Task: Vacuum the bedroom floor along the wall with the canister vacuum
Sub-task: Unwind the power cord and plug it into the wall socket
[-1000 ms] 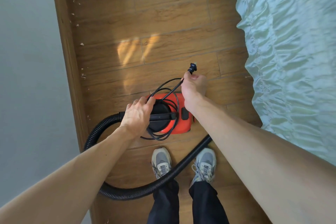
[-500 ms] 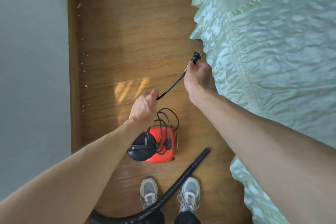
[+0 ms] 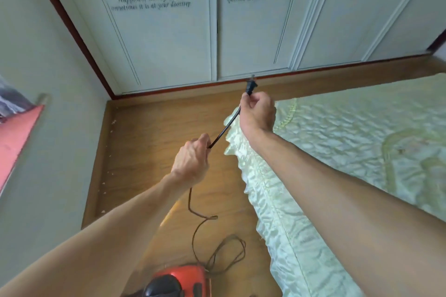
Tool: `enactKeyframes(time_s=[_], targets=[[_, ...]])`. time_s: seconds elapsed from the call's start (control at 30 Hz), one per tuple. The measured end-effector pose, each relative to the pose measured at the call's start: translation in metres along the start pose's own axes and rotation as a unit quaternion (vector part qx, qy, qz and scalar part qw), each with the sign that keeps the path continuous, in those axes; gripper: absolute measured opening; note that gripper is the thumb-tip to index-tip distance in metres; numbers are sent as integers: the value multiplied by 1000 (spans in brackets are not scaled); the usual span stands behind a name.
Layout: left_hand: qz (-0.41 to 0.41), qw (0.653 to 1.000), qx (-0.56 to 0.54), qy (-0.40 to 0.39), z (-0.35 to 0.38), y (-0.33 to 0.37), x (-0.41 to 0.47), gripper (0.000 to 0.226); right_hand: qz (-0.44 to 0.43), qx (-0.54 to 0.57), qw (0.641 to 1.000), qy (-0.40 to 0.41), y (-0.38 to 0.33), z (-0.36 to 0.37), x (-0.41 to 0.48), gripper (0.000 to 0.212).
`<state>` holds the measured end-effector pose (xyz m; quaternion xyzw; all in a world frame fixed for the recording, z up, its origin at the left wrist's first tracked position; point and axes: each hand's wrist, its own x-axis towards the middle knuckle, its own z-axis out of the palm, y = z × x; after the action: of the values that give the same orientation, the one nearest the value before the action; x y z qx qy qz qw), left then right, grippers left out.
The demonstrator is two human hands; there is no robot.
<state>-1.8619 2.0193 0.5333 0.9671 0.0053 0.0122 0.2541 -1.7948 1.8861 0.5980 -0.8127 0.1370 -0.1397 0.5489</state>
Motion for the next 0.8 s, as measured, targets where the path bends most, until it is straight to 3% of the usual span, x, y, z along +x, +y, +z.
enactKeyframes(time_s=[0.4,0.5,0.8], targets=[[78,992,-66,69,-176,163,45,15,-159,19,983,85,-217,-132,50,16],[86,985,-131,74,-208,202,45,7,-189,14,976,108,-261,-164,50,16],[151,946,-284,36,-272,297,21,15,-230,-60,947,218,-355,-259,22,19]])
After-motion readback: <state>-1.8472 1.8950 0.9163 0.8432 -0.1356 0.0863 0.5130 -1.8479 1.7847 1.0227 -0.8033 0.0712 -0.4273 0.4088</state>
